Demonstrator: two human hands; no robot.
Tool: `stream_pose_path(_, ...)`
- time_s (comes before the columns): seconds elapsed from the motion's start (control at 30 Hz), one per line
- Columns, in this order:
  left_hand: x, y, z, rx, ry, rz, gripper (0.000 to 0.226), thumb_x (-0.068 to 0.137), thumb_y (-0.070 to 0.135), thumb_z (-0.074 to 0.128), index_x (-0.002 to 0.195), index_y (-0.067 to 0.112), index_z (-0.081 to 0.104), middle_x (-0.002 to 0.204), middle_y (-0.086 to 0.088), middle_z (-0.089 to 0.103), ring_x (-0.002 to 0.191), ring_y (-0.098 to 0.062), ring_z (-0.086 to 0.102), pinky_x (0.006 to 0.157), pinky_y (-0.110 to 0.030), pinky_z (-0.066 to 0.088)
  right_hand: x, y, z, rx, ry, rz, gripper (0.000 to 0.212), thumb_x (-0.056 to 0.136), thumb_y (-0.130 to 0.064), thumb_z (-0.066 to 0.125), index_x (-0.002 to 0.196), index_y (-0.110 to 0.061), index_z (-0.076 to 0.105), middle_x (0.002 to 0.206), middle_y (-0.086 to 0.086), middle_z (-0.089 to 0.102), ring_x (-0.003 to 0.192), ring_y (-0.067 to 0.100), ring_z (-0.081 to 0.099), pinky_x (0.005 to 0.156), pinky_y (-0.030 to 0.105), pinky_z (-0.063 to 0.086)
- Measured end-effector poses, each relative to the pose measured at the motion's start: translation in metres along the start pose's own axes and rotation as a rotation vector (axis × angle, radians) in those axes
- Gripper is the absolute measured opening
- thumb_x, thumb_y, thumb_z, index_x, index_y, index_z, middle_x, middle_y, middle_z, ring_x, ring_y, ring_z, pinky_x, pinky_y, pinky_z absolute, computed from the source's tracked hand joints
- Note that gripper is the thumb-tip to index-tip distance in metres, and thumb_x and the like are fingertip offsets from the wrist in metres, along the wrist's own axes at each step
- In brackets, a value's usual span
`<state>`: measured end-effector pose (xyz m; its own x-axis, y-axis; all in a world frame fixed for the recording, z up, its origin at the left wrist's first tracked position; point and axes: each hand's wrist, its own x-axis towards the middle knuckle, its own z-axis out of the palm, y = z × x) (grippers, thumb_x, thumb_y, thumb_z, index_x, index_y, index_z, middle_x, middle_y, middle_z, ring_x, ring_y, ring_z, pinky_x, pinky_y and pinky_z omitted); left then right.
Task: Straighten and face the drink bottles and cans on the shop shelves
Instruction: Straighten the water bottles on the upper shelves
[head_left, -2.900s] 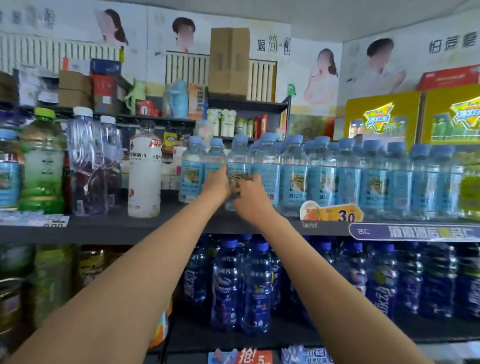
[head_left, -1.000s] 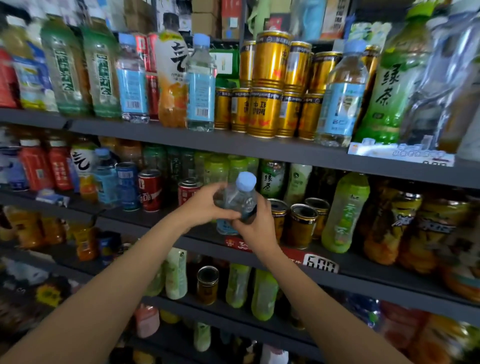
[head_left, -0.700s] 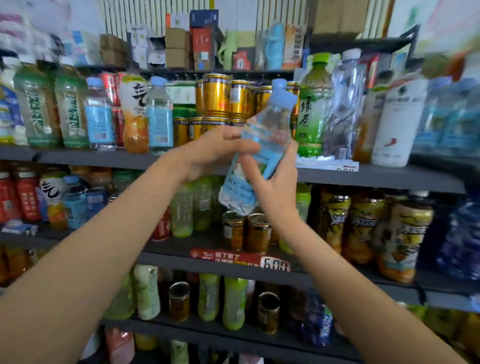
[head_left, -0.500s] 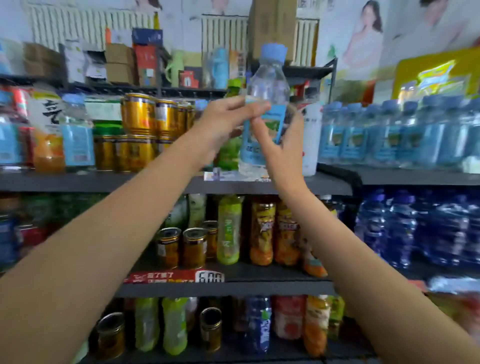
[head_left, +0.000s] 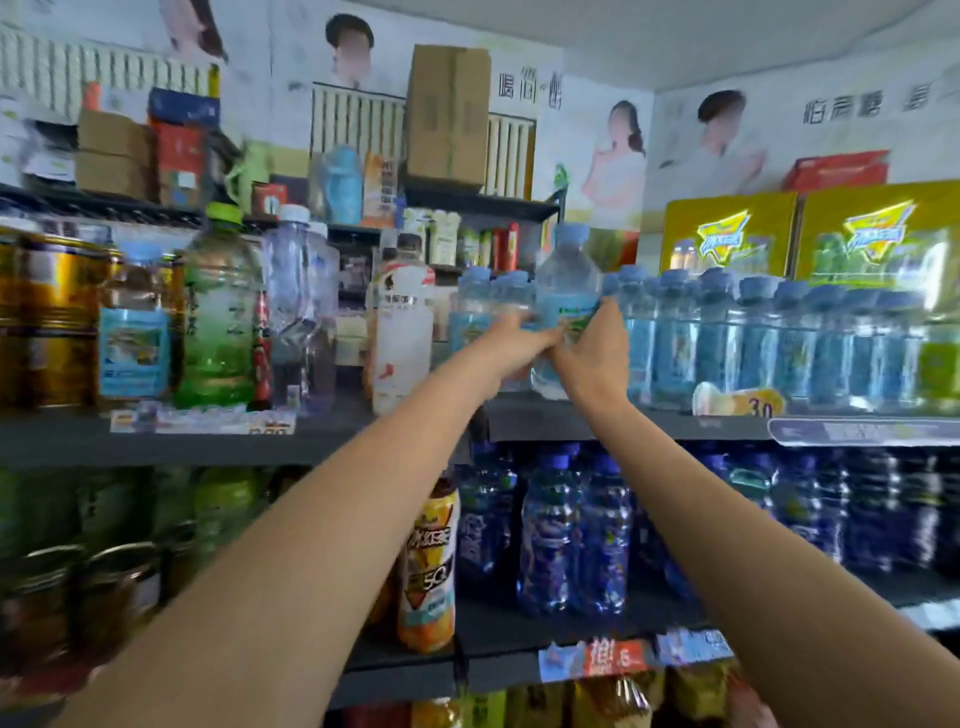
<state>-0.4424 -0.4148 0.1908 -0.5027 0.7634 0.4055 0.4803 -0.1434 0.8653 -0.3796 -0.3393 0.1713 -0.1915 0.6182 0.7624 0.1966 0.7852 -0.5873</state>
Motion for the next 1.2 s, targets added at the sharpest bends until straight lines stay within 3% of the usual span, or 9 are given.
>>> stream_pose_path(0.23,0.040,-0.023,0.043,0.151,0.119,-0.045,0.046,0.095,0.020,0.053,0.138,0.009,0.040,0.136,-0.010,0.049,0.118,-0.027,0.051,0.091,-0.033,0.045,0.003,0.052,-0.002,-0.320,-0.166,-0.109,0.064,0.087,-0.023,0.065,0.138,-0.003,0.030,0.136,0.017,0.033,0.124,0.032,0.036,0.100,0.036,0.036)
stream_pose_path(0.43,0.045,-0.034,0.045,0.337,0.146,0.003,0.068,0.086,0.032,0.064,0.142,0.015,0.029,0.138,-0.006,0.046,0.122,-0.026,0.047,0.100,-0.039,0.041,0.006,0.065,-0.014,-0.253,-0.245,-0.095,0.044,0.090,-0.022,0.062,0.125,-0.003,0.044,0.125,0.013,0.047,0.110,0.026,0.049,0.084,0.029,0.038)
stream_pose_path(0.57,0.046,-0.036,0.063,0.478,0.228,0.021,0.065,0.086,0.035,0.064,0.137,0.016,0.029,0.132,-0.006,0.050,0.116,-0.026,0.052,0.086,-0.036,0.043,0.006,0.068,-0.020,-0.303,-0.141,-0.126,0.035,0.089,-0.019,0.062,0.114,-0.006,0.040,0.116,0.012,0.048,0.082,0.022,0.046,0.064,0.029,0.034)
stream_pose_path(0.7,0.048,-0.032,0.065,0.378,0.169,-0.023,0.075,0.085,0.034,0.066,0.143,0.016,0.022,0.141,-0.009,0.042,0.120,-0.029,0.049,0.090,-0.038,0.042,0.009,0.074,-0.028,-0.255,-0.193,0.007,0.031,0.087,-0.025,0.065,0.105,-0.007,0.047,0.117,0.011,0.046,0.096,0.026,0.051,0.070,0.029,0.036)
stream_pose_path(0.8,0.045,-0.031,0.060,0.388,0.171,-0.019,0.074,0.084,0.036,0.066,0.142,0.016,0.024,0.141,-0.009,0.042,0.121,-0.028,0.048,0.092,-0.038,0.043,0.007,0.066,-0.029,-0.205,-0.167,-0.039,0.022,0.090,-0.022,0.061,0.104,-0.006,0.052,0.114,0.010,0.048,0.087,0.020,0.049,0.071,0.026,0.037)
stream_pose_path(0.87,0.038,-0.033,0.052,0.308,0.272,0.035,0.064,0.086,0.032,0.064,0.138,0.012,0.031,0.136,-0.009,0.045,0.118,-0.026,0.049,0.093,-0.037,0.045,0.001,0.050,-0.023,-0.135,-0.116,-0.133,0.013,0.092,-0.017,0.056,0.099,-0.007,0.054,0.106,0.008,0.051,0.078,0.015,0.047,0.068,0.026,0.038)
stream_pose_path(1.0,0.007,-0.039,0.001,0.193,0.613,0.355,0.031,0.090,0.008,0.053,0.120,0.008,0.044,0.117,-0.006,0.051,0.100,-0.019,0.054,0.083,-0.029,0.046,-0.015,-0.008,0.016,0.076,-0.093,-0.275,0.003,0.090,-0.009,0.055,0.090,-0.008,0.052,0.094,0.005,0.053,0.077,0.016,0.051,0.069,0.030,0.045)
stream_pose_path(1.1,-0.025,-0.046,-0.066,0.256,0.822,0.458,0.028,0.085,0.000,0.049,0.112,0.007,0.046,0.106,-0.003,0.049,0.087,-0.012,0.048,0.074,-0.018,0.039,-0.040,-0.063,0.062,0.265,-0.129,-0.338,0.005,0.089,-0.009,0.055,0.091,-0.008,0.051,0.089,0.003,0.052,0.075,0.016,0.050,0.067,0.028,0.043)
stream_pose_path(1.2,-0.059,-0.062,-0.144,0.412,0.986,0.472,0.024,0.083,-0.002,0.049,0.106,0.005,0.047,0.101,-0.004,0.048,0.089,-0.016,0.048,0.073,-0.020,0.037,-0.075,-0.120,0.111,0.397,-0.237,-0.406,0.008,0.088,-0.007,0.056,0.095,-0.007,0.052,0.087,0.001,0.050,0.072,0.014,0.047,0.065,0.026,0.041)
